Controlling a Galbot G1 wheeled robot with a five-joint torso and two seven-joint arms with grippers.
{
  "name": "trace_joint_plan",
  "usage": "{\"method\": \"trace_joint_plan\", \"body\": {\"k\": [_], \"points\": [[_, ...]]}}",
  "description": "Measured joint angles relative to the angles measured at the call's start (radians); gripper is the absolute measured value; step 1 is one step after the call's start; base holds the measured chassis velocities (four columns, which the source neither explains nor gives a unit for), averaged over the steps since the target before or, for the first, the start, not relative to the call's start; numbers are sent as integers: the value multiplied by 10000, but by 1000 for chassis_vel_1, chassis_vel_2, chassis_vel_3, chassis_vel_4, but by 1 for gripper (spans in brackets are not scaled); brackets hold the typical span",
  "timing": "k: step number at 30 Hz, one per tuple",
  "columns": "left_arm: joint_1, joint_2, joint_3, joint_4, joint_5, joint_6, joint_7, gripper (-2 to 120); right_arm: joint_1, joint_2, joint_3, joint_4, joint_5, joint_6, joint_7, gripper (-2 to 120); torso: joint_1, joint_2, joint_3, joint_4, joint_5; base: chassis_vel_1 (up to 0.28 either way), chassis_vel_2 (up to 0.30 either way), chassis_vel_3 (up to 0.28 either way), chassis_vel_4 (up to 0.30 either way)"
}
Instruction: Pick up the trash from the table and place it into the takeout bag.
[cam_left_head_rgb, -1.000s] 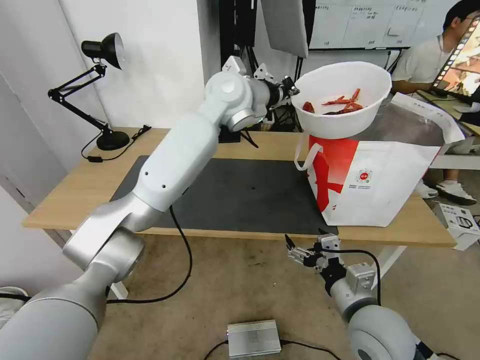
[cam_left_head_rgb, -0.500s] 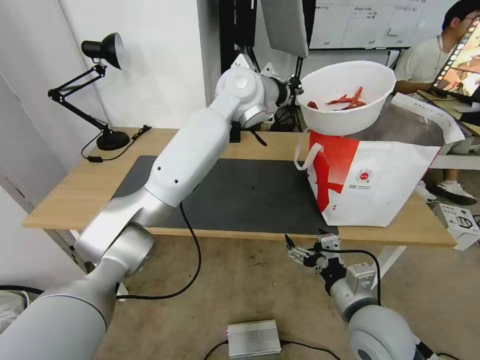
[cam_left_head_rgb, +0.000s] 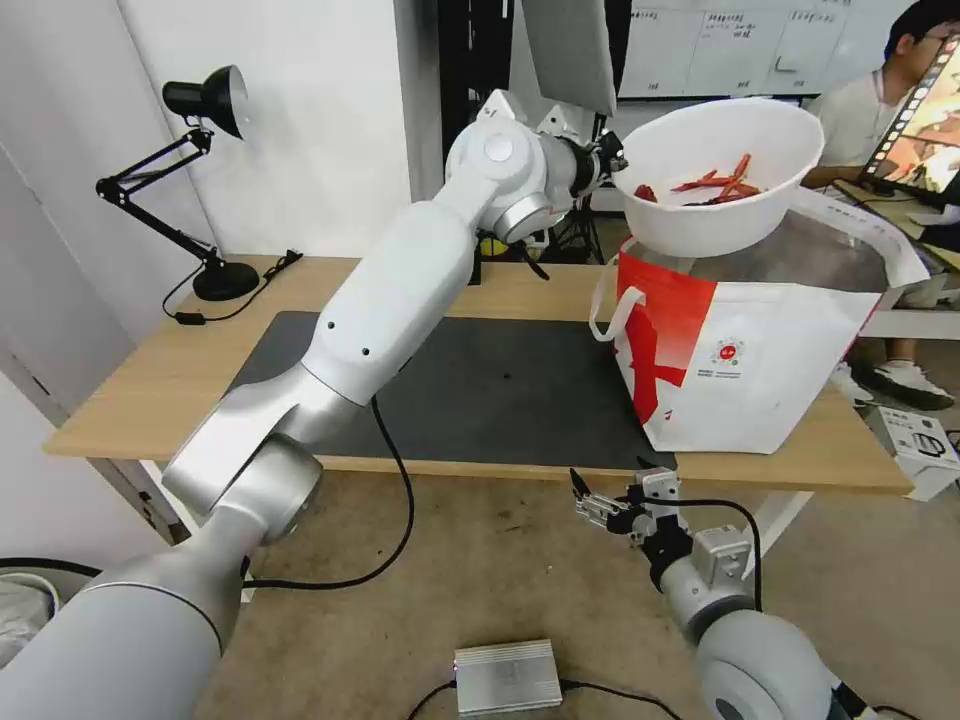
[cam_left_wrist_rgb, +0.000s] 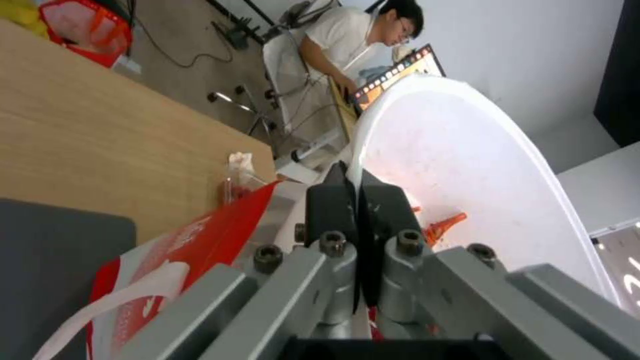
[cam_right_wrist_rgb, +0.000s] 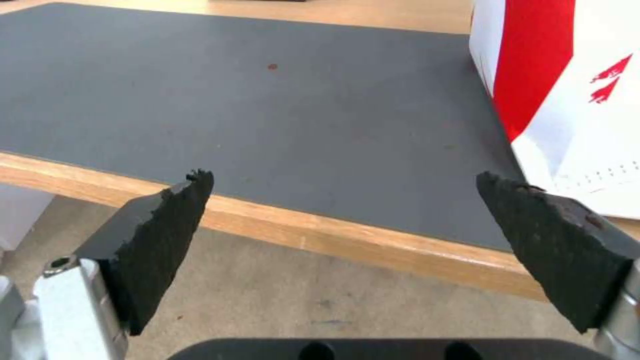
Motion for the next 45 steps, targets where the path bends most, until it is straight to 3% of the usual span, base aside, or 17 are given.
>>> {"method": "trace_joint_plan", "body": {"k": [11,21,29,30,32,45], "points": [[149,-150,244,178,288,-130,239,0,0,0,-1,0,0,0,0,100,0,0,1,-1,0,0,0,0,0],[412,99,363,-40,400,-106,368,0,0,0,-1,0,0,0,0,100,0,0,1,0,0,0,0,0,0],[562,168,445,-192,748,145,595,0,0,0,0,0,0,0,0,100,0,-1,1,0,0,0,0,0,0],[584,208,432,-277,720,390,837,0,0,0,0,0,0,0,0,100,0,0,1,-1,0,0,0,0,0],[619,329,355,-462,638,993,1454,7,0,0,0,0,0,0,0,100,0,0,1,0,0,0,0,0,0],[550,353,330,-473,673,1052,1333,51,0,0,0,0,0,0,0,100,0,0,0,0,0,0,0,0,0]]}}
